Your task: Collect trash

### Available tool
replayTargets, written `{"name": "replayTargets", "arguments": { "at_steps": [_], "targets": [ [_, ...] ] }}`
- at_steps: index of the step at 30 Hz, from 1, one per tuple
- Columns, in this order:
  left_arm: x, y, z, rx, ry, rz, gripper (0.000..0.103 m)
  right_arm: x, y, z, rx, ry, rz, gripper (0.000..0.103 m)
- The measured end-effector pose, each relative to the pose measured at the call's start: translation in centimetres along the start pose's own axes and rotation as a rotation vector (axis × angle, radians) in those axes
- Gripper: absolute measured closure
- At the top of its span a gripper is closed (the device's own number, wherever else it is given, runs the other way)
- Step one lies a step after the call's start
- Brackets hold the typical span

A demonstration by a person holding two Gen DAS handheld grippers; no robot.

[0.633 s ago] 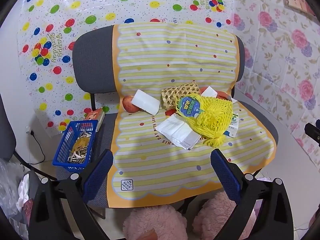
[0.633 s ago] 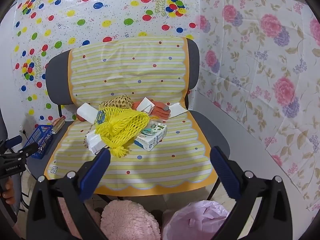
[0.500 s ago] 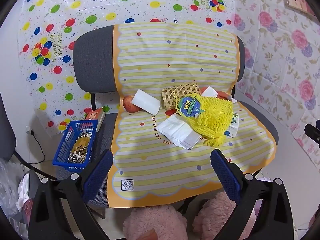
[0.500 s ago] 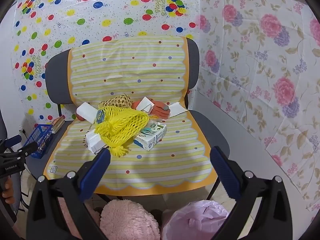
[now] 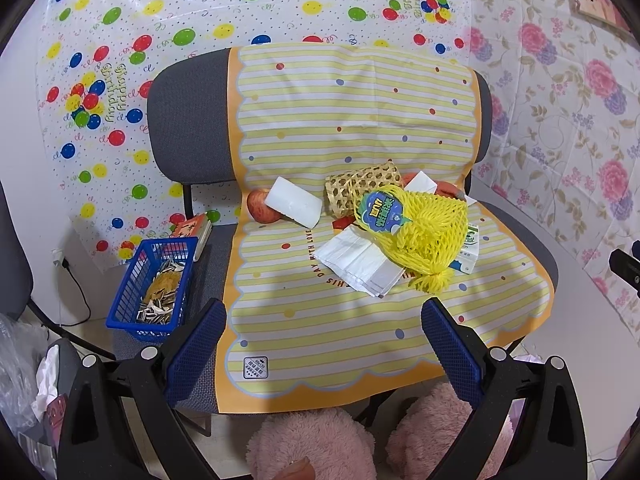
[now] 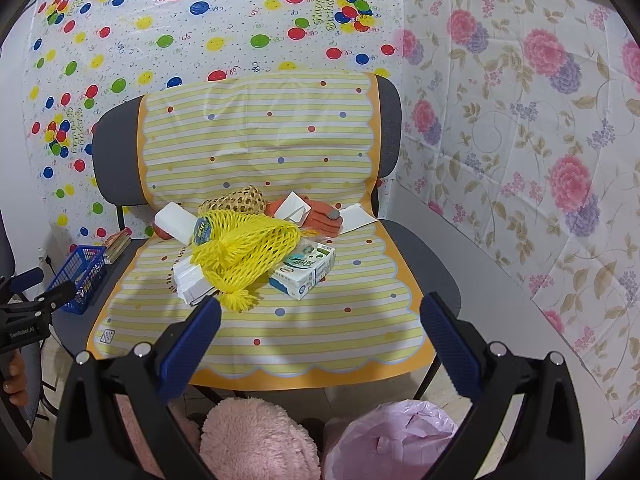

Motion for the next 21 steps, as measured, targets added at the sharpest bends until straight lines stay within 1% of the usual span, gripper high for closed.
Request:
{"name": "replayTargets", "arguments": {
  "at_steps": [21],
  "targets": [
    [0.04,0.01,-0.21,0.002,0.000,-0.002,0.006,0.11,0.04,-0.08,-0.003,-0.002,0.004,0.006]
  ]
}}
Point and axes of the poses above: each gripper's, at about its wrist camera, not at the fingertips, and y roughly the way its jaws point, z to its right, x to its underside, the point moved 3 cm from there along y, roughly the way its jaws point, and after that the axes turned 7 degrees about -x, right-handed, at the moved point
